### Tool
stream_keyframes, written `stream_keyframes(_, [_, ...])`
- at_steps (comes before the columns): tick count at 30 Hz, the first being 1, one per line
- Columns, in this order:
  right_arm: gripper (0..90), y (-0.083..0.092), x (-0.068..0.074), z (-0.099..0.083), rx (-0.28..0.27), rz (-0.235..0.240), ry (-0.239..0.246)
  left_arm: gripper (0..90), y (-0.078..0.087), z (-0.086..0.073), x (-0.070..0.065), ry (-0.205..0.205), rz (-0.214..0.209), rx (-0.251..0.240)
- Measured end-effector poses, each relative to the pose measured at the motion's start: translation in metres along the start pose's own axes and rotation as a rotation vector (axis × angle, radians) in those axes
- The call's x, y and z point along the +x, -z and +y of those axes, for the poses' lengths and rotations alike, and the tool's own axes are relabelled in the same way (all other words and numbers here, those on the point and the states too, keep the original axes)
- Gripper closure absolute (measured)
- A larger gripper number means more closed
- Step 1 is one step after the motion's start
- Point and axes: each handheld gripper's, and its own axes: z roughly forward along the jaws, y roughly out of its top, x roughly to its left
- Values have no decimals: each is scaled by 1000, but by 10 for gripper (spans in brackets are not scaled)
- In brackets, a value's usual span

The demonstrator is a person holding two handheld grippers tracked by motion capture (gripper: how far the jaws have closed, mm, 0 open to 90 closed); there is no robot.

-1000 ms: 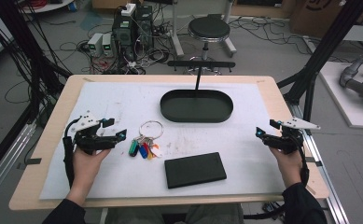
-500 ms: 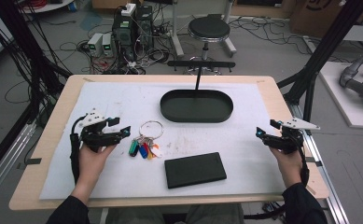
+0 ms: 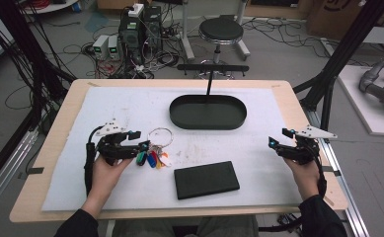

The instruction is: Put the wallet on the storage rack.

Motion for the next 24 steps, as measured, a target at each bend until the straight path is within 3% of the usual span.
stream_keyframes(9, [325,-4,13,4,4,26,44,425,-7,-3,-46,-85,-88,39])
stream_keyframes(17, [325,-6,11,4,14,27,34,437,-8,-22,-94,-179,-214,54])
stream_keyframes(18, [325,-6,11,4,14,27,34,438,-8,-22,-94,-179,-214,54])
stream_keyframes(19, [324,-6,10,4,15,26,29,437,-9,-26,-102,-212,-228,71])
stream_keyframes(20, [324,-6,10,4,15,26,29,438,-9,-26,-102,-212,-228,71])
stream_keyframes(24, [324,-7,10,4,21,24,32,476,-14,-34,-117,-288,-278,100])
